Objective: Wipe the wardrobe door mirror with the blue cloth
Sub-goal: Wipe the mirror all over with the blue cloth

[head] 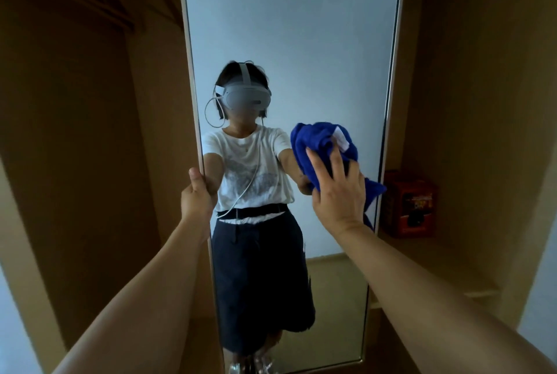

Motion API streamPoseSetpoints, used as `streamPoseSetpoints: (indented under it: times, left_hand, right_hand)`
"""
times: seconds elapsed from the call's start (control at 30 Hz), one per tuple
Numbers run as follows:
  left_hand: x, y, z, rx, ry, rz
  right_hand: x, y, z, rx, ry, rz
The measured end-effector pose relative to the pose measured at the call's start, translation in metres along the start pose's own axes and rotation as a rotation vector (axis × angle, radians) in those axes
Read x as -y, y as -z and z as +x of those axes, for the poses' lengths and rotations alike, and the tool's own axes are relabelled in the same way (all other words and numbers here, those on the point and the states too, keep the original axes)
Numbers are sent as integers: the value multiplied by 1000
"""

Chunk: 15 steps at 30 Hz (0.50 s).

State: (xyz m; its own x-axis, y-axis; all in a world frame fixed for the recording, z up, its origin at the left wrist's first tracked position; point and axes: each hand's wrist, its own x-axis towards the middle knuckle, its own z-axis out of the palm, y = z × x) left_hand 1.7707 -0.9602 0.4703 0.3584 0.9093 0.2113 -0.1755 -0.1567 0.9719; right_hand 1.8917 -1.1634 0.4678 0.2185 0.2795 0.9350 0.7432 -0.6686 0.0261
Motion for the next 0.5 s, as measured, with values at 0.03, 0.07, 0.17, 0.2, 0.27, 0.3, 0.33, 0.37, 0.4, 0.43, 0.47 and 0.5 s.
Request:
streamPoseSetpoints:
  times: [0.03,0.07,0.17,0.2,0.27,0.3,0.33,0.37,0.4,0.43,0.47,0.5]
  left_hand:
    - [3,1,0,19,11,9]
    - [7,2,1,32,22,16]
    - [15,5,2,50,29,29]
    - [15,5,2,55,27,27]
    - [15,8,3,64,22,36]
    - [15,9,4,74,19,49]
    - [16,9,5,84,18,57]
    - [16,9,6,94,19,60]
    - [17,10,6,103,21,61]
    - [17,10,7,109,24,62]
    - [17,10,7,115,30,57]
    - [18,10,8,120,38,51]
  right_hand:
    - [9,0,5,-12,24,2]
    - [18,-1,8,-19,42,4]
    - [40,-8,6,-25,102,-6]
    - [45,-10,3,-30,143,-17]
    - [53,-16,-6,-40,250,-39]
    - [55,-20,-12,-41,305,-42]
    - [57,-24,-20,-38,356,-38]
    - [59,-29,-28,-31,400,-31]
    - [61,-33,-36,-22,434,-23]
    - [63,-36,-44,-12,454,-16]
    - [65,-40,-51,4,462,-8]
    - [68,-43,-58,24,460,1]
